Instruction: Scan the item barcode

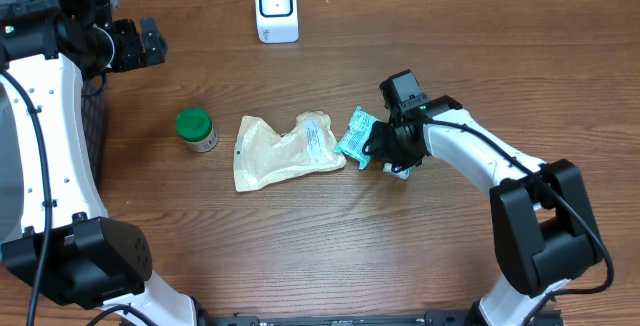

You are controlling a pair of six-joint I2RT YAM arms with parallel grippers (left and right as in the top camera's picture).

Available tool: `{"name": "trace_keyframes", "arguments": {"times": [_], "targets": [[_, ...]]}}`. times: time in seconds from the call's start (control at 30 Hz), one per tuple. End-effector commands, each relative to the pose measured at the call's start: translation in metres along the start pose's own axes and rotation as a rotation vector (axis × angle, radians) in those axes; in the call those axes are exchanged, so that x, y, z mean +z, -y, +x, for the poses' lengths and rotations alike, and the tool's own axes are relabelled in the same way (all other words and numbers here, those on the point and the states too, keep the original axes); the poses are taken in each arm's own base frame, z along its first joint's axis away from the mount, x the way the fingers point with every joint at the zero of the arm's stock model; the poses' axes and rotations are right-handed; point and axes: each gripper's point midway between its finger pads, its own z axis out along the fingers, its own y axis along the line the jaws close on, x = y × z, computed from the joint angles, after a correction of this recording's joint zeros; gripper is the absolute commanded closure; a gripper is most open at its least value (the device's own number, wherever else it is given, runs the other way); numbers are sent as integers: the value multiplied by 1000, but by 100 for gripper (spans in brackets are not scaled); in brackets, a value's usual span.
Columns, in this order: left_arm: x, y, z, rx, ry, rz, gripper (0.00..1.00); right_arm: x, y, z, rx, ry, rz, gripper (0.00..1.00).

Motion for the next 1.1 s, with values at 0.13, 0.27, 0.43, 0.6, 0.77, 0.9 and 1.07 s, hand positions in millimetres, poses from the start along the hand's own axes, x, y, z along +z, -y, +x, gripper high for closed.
{"name": "trace_keyframes", "arguments": {"times": [0.13,0.27,0.43,0.6,0.77,0.9,1.07], "targets": [[-9,3,-5,-1,27,5,0,5,4,4,-44,-8,7,78],[-9,3,-5,-1,27,5,0,13,16,18,-33,-46,33,78],[-9,3,-5,-1,27,5,1,9,37,27,14,-104,84,78],[-9,3,-5,-1,27,5,0,-5,79,19,98,-109,208,78],[-9,3,-5,-1,27,5,0,-28,132,4,219,-93,330,78],[-9,3,-5,-1,27,5,1,-30,145,-12,284,-52,290,78],[-9,3,-5,-1,27,5,1,-25,126,-39,244,26,154,73]]}}
